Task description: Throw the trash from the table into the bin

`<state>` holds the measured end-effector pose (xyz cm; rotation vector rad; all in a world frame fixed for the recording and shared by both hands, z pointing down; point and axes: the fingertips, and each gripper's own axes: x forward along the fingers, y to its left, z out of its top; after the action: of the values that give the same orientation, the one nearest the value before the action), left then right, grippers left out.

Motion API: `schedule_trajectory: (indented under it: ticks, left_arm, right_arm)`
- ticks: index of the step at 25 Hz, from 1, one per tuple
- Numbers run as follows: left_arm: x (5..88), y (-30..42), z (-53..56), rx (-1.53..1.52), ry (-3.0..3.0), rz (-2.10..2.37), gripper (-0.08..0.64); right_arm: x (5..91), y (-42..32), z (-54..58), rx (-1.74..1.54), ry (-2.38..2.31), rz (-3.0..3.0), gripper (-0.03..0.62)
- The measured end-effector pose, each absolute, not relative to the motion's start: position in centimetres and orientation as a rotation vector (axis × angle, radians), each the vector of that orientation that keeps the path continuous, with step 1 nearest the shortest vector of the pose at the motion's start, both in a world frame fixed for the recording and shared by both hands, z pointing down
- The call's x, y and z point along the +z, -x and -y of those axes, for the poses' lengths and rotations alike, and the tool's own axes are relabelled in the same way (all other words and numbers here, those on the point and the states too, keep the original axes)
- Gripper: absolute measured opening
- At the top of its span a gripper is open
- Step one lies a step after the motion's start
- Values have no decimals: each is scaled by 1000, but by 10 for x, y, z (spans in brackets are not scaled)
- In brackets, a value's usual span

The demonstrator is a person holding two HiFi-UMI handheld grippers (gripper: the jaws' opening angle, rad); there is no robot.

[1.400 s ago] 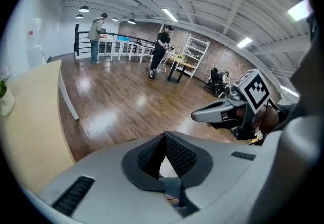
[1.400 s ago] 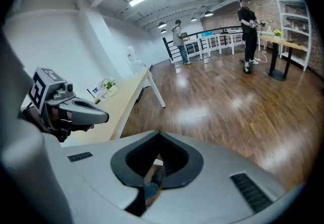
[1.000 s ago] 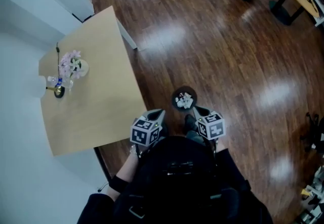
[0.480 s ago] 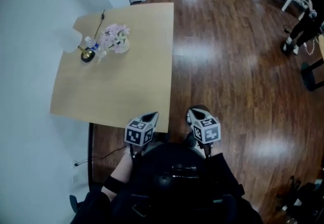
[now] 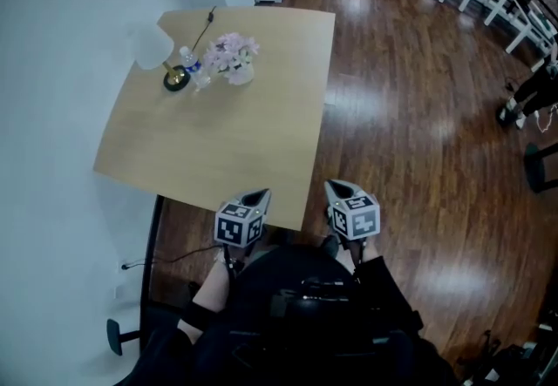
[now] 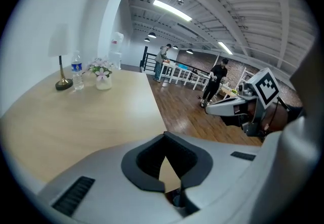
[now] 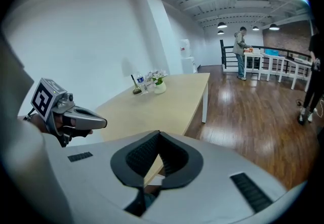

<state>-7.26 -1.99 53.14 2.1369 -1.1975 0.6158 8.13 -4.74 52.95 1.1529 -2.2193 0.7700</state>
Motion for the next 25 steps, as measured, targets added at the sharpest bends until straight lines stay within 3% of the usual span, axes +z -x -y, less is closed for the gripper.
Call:
schedule_trajectory:
  ticks: [25]
  left_arm:
    - [539,90,27,623,-2094,1220,0]
  right_arm:
    - [534,-63,56,755,-1113,2199,0]
